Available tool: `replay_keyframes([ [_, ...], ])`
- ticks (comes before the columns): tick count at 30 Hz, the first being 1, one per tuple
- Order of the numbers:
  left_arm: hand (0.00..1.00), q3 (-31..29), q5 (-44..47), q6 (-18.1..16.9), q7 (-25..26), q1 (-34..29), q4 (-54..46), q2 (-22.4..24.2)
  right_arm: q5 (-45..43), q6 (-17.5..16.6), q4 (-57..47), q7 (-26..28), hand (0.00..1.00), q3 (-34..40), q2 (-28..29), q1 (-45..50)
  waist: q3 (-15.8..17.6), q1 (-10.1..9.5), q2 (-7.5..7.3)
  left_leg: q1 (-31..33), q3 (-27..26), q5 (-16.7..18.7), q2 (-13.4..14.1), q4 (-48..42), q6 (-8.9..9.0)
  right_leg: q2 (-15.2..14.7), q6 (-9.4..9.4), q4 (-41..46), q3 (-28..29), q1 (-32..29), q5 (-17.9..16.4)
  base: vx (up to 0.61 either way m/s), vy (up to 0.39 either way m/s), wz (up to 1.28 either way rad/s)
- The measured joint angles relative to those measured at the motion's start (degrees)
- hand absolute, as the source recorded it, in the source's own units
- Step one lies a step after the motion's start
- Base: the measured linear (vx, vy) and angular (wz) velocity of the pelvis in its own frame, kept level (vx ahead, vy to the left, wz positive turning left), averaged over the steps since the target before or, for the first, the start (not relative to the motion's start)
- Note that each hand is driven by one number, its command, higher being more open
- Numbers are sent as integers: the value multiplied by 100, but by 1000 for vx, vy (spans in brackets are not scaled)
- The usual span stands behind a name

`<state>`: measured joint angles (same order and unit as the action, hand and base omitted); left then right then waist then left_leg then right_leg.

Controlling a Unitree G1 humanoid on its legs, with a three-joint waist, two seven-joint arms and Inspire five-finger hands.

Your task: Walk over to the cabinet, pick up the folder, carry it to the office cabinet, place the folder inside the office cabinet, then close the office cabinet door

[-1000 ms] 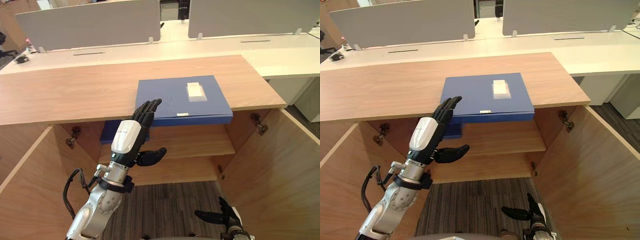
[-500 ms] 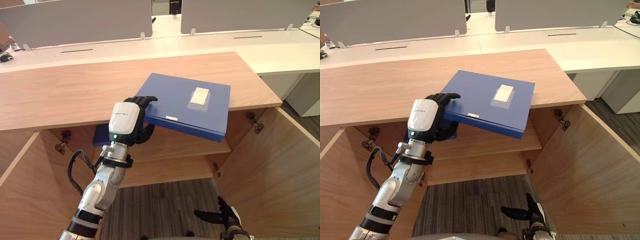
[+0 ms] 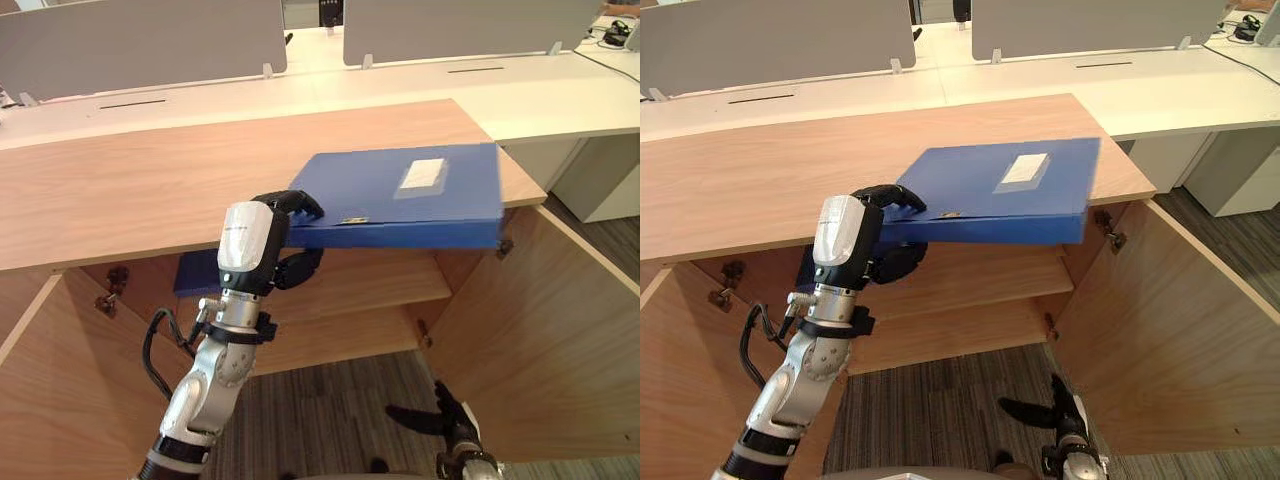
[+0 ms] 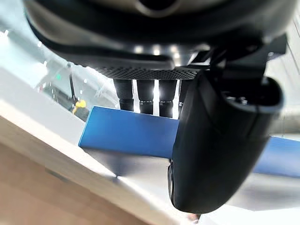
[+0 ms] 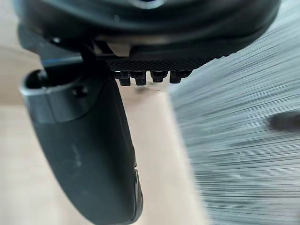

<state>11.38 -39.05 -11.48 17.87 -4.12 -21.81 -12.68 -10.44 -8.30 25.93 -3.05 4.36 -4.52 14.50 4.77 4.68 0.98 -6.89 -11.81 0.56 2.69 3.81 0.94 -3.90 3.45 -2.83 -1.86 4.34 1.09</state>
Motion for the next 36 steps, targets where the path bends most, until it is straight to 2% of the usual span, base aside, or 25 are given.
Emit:
replay_keyframes([
  [3,0,-34,438,-124,-32,-415,-565,232,-252,-147,-1234,-49,100,120,257,109,1,-26,-2,4,-20,35,26,-36,7,26,0,0,28,0,0,-1,-31,-5],
  [4,0,-69,767,-204,-39,-694,-860,348,-419,-253,-1972,-71,100,193,447,235,2,-58,-3,11,-32,57,38,-65,4,38,0,0,43,0,-1,1,-28,-5],
  [6,0,-153,1264,-279,-43,-1002,-1146,419,-645,-399,-2735,-79,100,230,605,352,9,-72,-13,23,-50,88,48,-110,2,44,1,0,63,0,-2,-3,-23,-5],
  [9,0,-350,2420,-390,-76,-1365,-1466,558,-878,-562,-3696,-99,100,242,738,441,47,-78,-53,19,-81,108,48,-130,5,42,3,1,94,0,-3,-19,-14,-6],
  [12,0,-631,4236,-469,-496,-1645,-1651,712,-1074,-676,-4653,-102,100,266,771,463,62,-102,-72,20,-152,179,48,-218,5,32,8,12,160,0,-6,-31,-3,-10],
  [14,0,-717,4956,-473,-716,-1724,-1666,711,-1109,-749,-5014,-71,100,302,739,430,63,-111,-73,22,-155,181,38,-217,3,22,10,13,161,-5,-8,-12,0,-2],
  [18,0,-710,6563,-401,-1468,-1817,-1656,632,-1327,-819,-5329,40,100,249,360,3,63,-151,-73,26,-174,187,30,-217,-2,12,13,17,177,-15,-7,0,0,0],
  [20,0,-620,6909,-373,-1698,-1816,-1639,555,-1437,-819,-5327,74,100,138,93,-268,63,-166,-72,34,-175,187,30,-217,-2,11,14,20,177,-24,-6,0,0,0],
  [25,0,1,7889,-99,-2632,-1786,-1303,-117,-1547,-821,-4837,496,100,-525,-976,-1318,61,-241,-69,37,-154,185,35,-228,-3,15,15,49,154,-23,-6,-6,-4,1],
  [28,0,110,8240,20,-2767,-1778,-1053,-397,-1778,-815,-4455,576,100,-717,-1277,-1550,59,-253,-66,47,-122,184,29,-236,-5,4,20,61,122,-19,-10,-31,-16,6],
  [29,0,143,8458,47,-2808,-1780,-911,-540,-1902,-805,-4323,600,0,-790,-1445,-1603,59,-260,-66,60,-102,182,25,-242,-7,-3,21,62,104,-19,-11,-24,-14,9],
  [36,0,108,9034,229,-3073,-1838,-485,-1238,-2364,-610,-3736,890,0,-1256,-2511,-1826,56,-287,-62,93,26,167,18,-246,-23,-12,22,63,-20,8,-11,-23,-21,9],
])
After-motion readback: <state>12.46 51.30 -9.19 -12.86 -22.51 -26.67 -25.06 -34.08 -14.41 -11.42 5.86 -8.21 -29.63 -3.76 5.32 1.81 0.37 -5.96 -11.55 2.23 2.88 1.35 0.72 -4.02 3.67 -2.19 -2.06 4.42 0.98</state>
